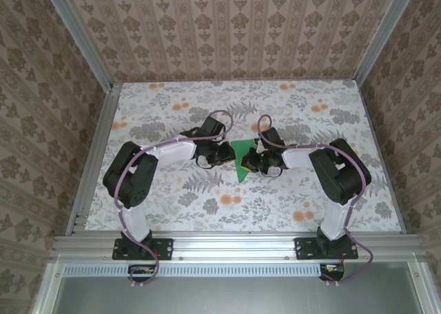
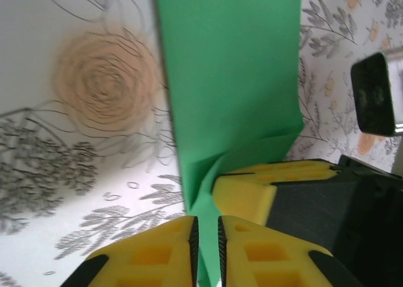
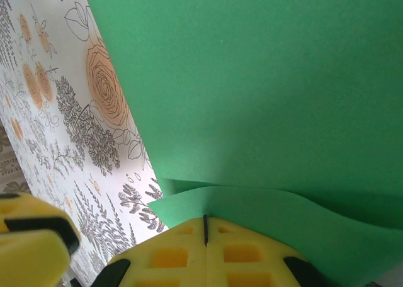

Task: Fold a paper plane with a square sheet of paper (pick it up from the middle)

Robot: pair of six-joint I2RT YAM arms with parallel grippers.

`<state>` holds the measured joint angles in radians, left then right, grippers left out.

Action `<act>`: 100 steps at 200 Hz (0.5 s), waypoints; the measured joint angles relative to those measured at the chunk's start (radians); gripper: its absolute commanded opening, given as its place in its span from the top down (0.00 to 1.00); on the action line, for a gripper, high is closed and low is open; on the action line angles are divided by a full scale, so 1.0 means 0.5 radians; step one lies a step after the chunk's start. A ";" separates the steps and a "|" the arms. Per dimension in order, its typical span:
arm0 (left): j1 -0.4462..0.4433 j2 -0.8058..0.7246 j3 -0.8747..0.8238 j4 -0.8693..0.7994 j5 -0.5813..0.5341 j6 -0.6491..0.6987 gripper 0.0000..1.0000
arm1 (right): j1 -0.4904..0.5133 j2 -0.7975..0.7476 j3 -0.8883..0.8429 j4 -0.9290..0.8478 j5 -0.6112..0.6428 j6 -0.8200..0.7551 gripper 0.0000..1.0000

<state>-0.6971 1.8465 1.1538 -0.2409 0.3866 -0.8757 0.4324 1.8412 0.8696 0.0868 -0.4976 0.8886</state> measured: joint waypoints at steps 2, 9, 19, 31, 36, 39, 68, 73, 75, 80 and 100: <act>-0.005 0.005 0.002 0.002 0.005 0.000 0.87 | 0.000 0.000 0.000 0.000 0.000 0.000 0.98; -0.011 0.027 0.013 0.007 0.016 -0.001 0.89 | 0.000 0.000 0.000 -0.001 0.000 0.000 0.99; -0.020 0.063 0.032 0.011 0.025 -0.005 0.91 | 0.000 0.000 0.000 -0.001 -0.001 0.000 0.99; -0.031 0.106 0.051 0.010 0.030 -0.008 0.93 | 0.000 0.000 0.000 0.000 0.000 0.000 0.99; -0.031 0.124 0.059 0.010 0.030 -0.008 0.94 | 0.000 0.000 0.000 0.000 0.000 0.000 0.99; -0.032 0.134 0.064 0.008 0.030 -0.008 0.94 | 0.000 0.000 0.000 -0.001 -0.001 0.000 0.99; -0.034 0.208 0.098 0.006 0.031 -0.010 0.96 | 0.000 0.000 0.000 0.000 -0.001 0.000 0.99; -0.034 0.211 0.100 0.006 0.032 -0.011 0.96 | 0.000 0.000 0.000 0.000 -0.001 0.001 0.99; -0.034 0.214 0.101 0.005 0.032 -0.011 0.96 | 0.000 0.000 0.000 0.000 -0.001 0.001 0.99; -0.034 0.214 0.102 0.005 0.035 -0.011 0.97 | 0.000 0.000 0.000 0.000 -0.001 0.001 0.99; -0.034 0.214 0.125 0.007 0.038 -0.012 0.97 | 0.000 0.000 0.000 0.000 -0.001 0.001 0.99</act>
<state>-0.7139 1.9533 1.2163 -0.2375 0.4057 -0.8818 0.4324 1.8412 0.8696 0.0868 -0.4980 0.8890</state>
